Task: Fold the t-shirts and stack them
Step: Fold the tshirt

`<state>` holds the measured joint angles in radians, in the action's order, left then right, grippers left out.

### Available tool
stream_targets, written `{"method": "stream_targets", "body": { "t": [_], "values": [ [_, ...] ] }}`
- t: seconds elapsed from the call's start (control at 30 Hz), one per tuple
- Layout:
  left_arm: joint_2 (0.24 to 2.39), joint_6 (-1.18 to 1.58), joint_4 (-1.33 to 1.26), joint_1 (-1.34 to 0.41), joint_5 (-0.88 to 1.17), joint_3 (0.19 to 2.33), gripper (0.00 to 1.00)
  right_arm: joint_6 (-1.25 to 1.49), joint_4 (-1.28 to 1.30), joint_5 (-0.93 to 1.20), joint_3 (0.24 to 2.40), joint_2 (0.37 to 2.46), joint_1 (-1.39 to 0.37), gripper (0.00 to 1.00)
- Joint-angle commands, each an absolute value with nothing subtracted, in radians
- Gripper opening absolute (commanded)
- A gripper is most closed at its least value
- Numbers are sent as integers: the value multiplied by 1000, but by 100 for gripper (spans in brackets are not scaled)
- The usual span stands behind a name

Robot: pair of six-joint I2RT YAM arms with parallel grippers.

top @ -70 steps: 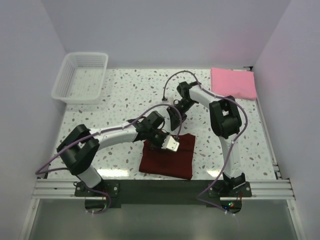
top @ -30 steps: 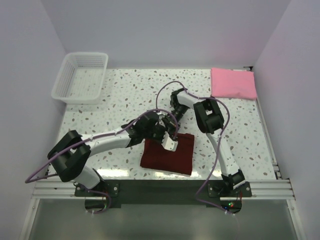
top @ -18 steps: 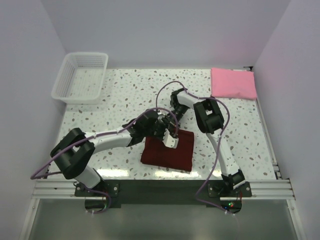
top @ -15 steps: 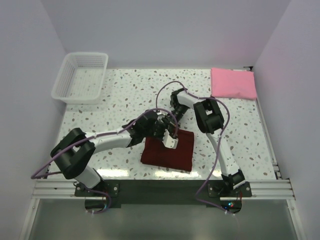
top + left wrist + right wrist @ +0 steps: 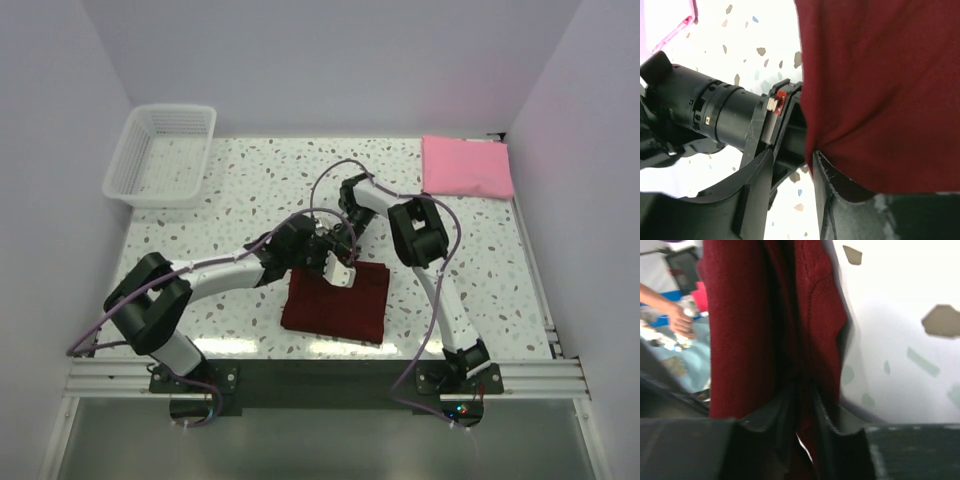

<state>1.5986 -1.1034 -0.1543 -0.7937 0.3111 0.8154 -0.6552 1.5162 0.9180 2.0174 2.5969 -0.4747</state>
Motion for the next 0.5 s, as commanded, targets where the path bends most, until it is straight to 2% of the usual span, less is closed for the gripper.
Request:
{"method": "stream_targets", "body": {
  "t": [0.0, 0.13, 0.27, 0.47],
  "values": [
    [1474, -990, 44, -756, 408, 952, 43, -673, 1494, 629, 2075, 2554, -457, 28],
    [1411, -916, 314, -735, 515, 1006, 43, -643, 1479, 520, 2160, 2490, -446, 44],
    [1397, -815, 477, -681, 627, 1038, 43, -627, 1476, 416, 2288, 2433, -420, 58],
    [1512, -755, 635, -516, 781, 1162, 43, -656, 1500, 377, 2317, 2343, -359, 68]
  ]
}}
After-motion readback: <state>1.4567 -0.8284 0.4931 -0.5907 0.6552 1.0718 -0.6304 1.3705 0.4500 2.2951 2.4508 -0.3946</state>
